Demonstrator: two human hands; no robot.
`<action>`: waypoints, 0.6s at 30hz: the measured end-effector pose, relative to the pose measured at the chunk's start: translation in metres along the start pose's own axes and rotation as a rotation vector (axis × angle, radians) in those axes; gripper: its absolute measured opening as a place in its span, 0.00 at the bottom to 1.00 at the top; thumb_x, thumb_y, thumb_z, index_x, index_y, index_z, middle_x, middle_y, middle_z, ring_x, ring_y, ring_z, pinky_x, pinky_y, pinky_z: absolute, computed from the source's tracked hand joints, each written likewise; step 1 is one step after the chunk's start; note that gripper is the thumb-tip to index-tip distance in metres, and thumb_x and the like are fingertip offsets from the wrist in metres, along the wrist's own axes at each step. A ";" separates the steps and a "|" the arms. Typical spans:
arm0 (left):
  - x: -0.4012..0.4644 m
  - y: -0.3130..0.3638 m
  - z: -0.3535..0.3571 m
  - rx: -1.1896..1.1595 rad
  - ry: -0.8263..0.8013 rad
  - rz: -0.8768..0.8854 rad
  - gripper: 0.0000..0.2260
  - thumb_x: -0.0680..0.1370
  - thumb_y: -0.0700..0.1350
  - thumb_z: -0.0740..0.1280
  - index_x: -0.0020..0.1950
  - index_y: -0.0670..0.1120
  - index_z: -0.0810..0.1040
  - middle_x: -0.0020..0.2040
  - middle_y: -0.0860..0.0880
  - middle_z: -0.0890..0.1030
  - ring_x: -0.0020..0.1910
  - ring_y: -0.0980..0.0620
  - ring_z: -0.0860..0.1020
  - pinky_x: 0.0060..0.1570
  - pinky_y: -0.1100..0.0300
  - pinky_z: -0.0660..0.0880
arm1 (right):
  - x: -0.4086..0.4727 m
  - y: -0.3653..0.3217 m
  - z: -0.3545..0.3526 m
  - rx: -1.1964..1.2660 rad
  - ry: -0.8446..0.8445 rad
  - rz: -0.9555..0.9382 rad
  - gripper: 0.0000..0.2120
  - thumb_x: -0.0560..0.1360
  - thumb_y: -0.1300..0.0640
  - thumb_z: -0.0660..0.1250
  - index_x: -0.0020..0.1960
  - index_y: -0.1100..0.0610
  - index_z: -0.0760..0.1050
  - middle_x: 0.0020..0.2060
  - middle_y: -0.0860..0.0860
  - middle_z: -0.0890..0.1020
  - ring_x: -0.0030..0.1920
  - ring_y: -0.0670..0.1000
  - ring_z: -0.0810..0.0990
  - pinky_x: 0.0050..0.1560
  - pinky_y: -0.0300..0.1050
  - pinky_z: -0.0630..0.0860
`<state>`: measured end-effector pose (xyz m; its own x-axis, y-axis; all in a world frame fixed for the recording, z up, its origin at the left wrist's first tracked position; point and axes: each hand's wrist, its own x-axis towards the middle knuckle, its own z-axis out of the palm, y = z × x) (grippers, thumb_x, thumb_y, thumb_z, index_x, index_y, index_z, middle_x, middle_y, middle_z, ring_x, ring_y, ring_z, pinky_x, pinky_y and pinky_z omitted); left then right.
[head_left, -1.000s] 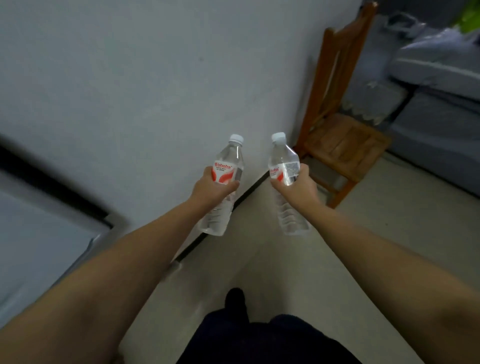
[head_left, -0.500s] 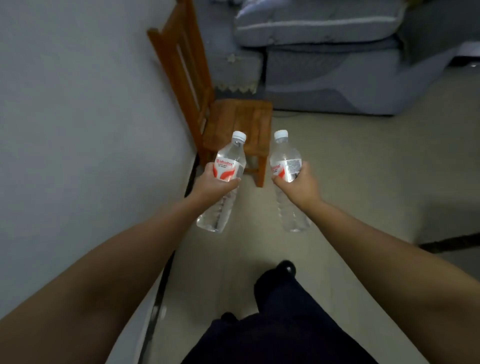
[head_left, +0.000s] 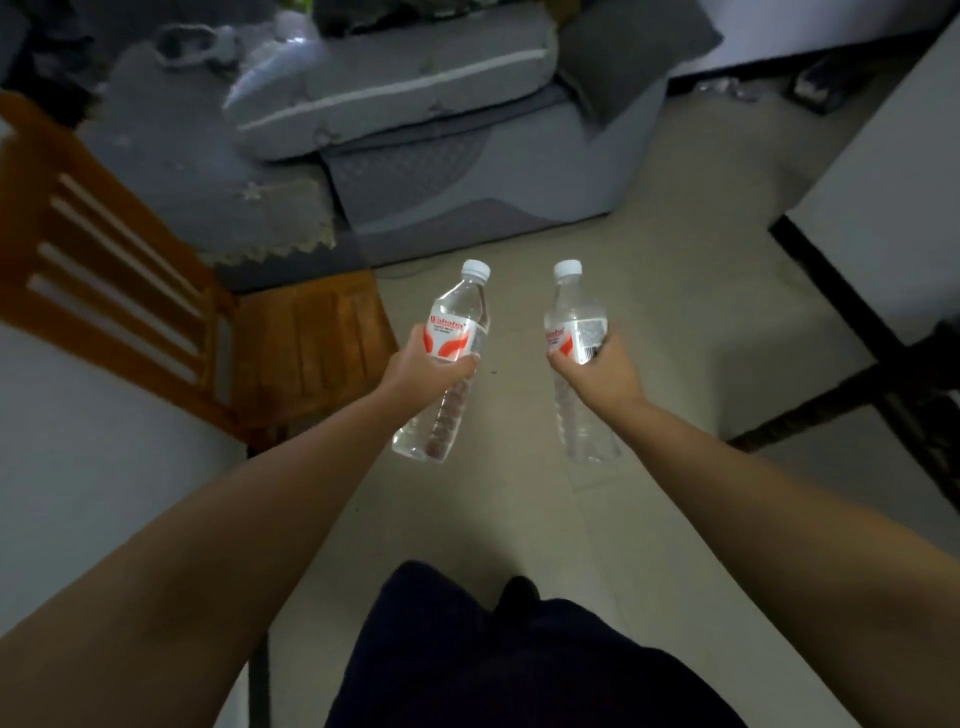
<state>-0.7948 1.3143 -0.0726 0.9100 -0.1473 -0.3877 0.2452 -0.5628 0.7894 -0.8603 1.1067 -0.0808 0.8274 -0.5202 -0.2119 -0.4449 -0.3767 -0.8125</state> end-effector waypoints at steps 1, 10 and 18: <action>0.015 0.010 0.007 0.013 -0.029 0.017 0.25 0.72 0.51 0.73 0.64 0.48 0.68 0.55 0.50 0.77 0.51 0.49 0.79 0.50 0.55 0.77 | 0.011 0.002 -0.006 0.005 0.024 0.027 0.26 0.70 0.45 0.72 0.62 0.56 0.70 0.49 0.51 0.79 0.46 0.52 0.78 0.45 0.42 0.71; 0.147 0.084 0.059 0.262 -0.374 0.226 0.23 0.69 0.54 0.73 0.60 0.48 0.72 0.51 0.52 0.80 0.47 0.53 0.80 0.46 0.59 0.78 | 0.097 0.009 -0.038 0.059 0.276 0.213 0.28 0.71 0.45 0.72 0.64 0.57 0.67 0.51 0.52 0.78 0.48 0.52 0.77 0.45 0.42 0.69; 0.240 0.182 0.107 0.405 -0.611 0.466 0.20 0.70 0.51 0.74 0.59 0.49 0.75 0.50 0.52 0.81 0.49 0.52 0.81 0.42 0.64 0.72 | 0.155 0.003 -0.070 0.166 0.601 0.402 0.29 0.73 0.44 0.70 0.64 0.59 0.64 0.50 0.51 0.77 0.46 0.52 0.76 0.46 0.43 0.70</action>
<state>-0.5678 1.0893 -0.0728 0.5207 -0.7804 -0.3463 -0.3516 -0.5656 0.7460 -0.7572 0.9710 -0.0777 0.2599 -0.9412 -0.2158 -0.5769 0.0279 -0.8163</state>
